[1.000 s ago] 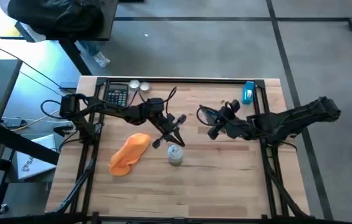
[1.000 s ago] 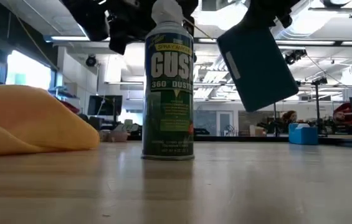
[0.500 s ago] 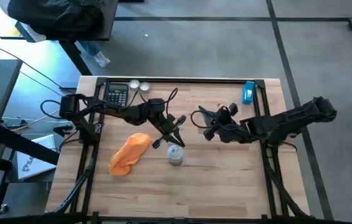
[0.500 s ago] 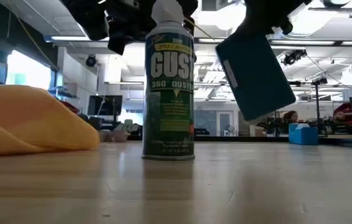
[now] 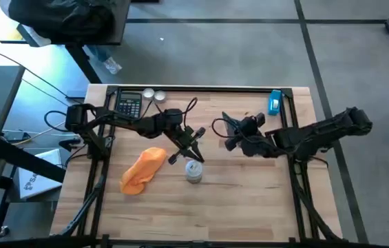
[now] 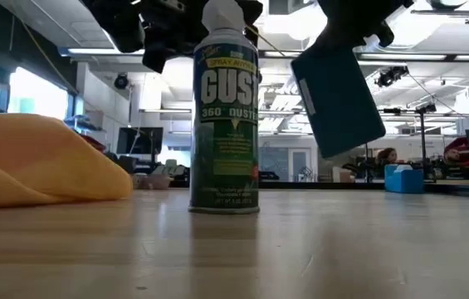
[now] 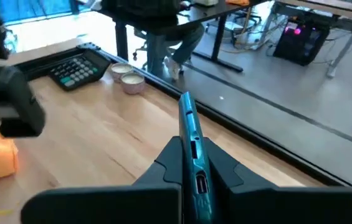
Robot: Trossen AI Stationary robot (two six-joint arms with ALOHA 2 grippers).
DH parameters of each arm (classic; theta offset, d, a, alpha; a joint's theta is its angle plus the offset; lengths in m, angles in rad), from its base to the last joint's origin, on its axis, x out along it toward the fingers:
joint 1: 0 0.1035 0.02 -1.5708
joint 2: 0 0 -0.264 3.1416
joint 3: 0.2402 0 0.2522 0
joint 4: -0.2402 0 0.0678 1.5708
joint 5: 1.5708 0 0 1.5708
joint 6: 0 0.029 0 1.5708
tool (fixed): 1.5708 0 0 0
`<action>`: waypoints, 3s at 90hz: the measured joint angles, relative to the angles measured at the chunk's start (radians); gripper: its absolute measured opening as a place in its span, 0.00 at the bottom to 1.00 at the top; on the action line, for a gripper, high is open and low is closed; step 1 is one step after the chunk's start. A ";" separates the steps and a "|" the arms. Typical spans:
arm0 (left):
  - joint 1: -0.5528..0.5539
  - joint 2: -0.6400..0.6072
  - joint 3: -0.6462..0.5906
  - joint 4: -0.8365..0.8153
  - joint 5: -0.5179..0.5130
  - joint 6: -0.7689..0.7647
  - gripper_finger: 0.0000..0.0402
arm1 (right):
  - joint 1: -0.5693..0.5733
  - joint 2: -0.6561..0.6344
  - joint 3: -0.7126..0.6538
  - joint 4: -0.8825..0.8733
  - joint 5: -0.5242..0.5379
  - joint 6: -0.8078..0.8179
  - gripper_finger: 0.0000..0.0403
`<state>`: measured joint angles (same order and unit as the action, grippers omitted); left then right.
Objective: Apply microfiber cloth
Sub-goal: Spray the back of the blue tablet using the white spray bottle
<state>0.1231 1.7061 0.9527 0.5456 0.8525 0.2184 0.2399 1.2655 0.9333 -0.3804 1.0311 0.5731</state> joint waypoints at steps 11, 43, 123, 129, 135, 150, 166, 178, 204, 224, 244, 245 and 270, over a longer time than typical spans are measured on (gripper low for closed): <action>0.001 0.000 0.000 -0.001 0.000 -0.004 0.00 | 0.000 0.000 0.000 0.029 0.019 -0.006 0.00; 0.001 0.001 -0.001 -0.002 -0.001 -0.008 0.00 | 0.001 0.000 0.000 0.213 0.012 -0.214 0.00; 0.001 0.002 -0.002 -0.004 -0.002 -0.007 0.00 | 0.115 -0.016 0.001 0.630 -0.070 -0.618 0.00; 0.001 0.002 -0.002 -0.003 -0.002 -0.007 0.00 | 0.128 -0.032 0.001 0.641 -0.068 -0.645 0.00; 0.001 0.002 -0.002 -0.003 -0.002 -0.007 0.00 | 0.138 -0.043 0.001 0.639 -0.050 -0.653 0.00; 0.001 0.002 -0.002 -0.003 -0.002 -0.007 0.00 | 0.169 -0.048 0.001 0.611 -0.056 -0.653 0.00; 0.001 0.002 -0.002 -0.003 -0.002 -0.015 0.00 | 0.190 -0.048 0.001 0.429 -0.131 -0.501 0.00; 0.001 0.002 -0.002 -0.003 -0.002 -0.016 0.00 | 0.189 -0.048 0.001 0.279 -0.169 -0.338 0.00; 0.001 0.002 -0.002 -0.003 -0.002 -0.016 0.00 | 0.171 -0.048 0.001 0.059 -0.178 -0.073 0.00; 0.001 0.003 -0.002 0.003 -0.002 -0.016 0.00 | 0.141 0.003 0.001 0.048 -0.224 -0.012 0.00; 0.001 0.003 -0.002 0.004 -0.002 -0.016 0.00 | 0.093 0.065 0.001 0.151 -0.232 -0.082 0.00; 0.001 0.003 -0.002 0.004 -0.002 -0.016 0.00 | 0.090 0.065 0.001 0.160 -0.232 -0.090 0.00; 0.000 0.003 -0.002 0.005 -0.002 -0.018 0.00 | 0.001 0.060 0.001 0.401 -0.213 -0.281 0.00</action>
<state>0.1236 1.7092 0.9504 0.5507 0.8502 0.2008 0.2410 1.3258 0.9340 0.0211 0.8185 0.2919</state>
